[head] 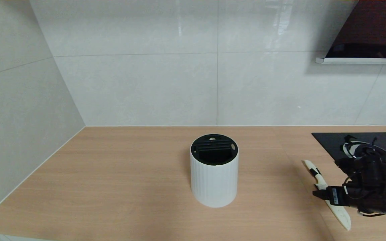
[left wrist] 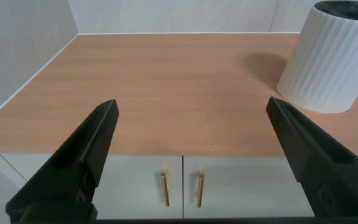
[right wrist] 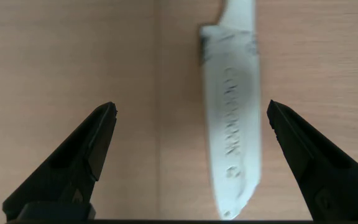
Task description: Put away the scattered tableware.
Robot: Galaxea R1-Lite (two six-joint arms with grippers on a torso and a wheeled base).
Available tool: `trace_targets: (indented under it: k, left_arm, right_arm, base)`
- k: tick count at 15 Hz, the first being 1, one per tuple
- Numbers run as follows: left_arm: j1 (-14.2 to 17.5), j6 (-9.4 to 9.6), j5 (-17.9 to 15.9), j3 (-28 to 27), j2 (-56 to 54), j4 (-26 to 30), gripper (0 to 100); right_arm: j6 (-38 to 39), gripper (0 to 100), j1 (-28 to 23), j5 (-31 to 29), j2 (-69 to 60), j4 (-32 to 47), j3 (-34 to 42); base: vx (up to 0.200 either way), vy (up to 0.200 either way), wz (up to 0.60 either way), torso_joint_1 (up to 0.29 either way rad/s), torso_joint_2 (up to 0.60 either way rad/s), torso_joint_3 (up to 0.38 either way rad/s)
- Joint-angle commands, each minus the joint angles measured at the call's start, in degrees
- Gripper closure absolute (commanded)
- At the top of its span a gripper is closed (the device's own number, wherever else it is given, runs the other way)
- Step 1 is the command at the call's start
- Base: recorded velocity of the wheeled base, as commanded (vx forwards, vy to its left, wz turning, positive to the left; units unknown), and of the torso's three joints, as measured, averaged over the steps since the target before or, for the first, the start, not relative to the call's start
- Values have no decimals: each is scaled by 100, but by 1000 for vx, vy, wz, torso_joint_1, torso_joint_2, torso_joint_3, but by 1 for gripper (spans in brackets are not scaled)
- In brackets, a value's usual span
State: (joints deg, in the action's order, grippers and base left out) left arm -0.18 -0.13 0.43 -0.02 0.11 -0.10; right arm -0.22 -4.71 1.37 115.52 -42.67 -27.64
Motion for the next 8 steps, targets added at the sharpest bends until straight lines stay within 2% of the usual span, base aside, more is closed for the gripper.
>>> trace_targets:
  k: [1,4,8]
  left_arm:
    - [1,-4,1,2,-2,-8,0]
    - [1,-4,1,2,-2,1,0]
    - [1,-4,1,2,-2,-8,0]
  right_arm:
    - [-4,0,-110,-22,190,-137,-84]
    - [-22,0,-136,-5,401,-462,-128]
    - [-84,0,-118,13,533,-488,-251]
  base:
    - [0,0,0,0,0,0]
    - [0,0,0,0,0,0]
    - [0,0,0,0,0,0]
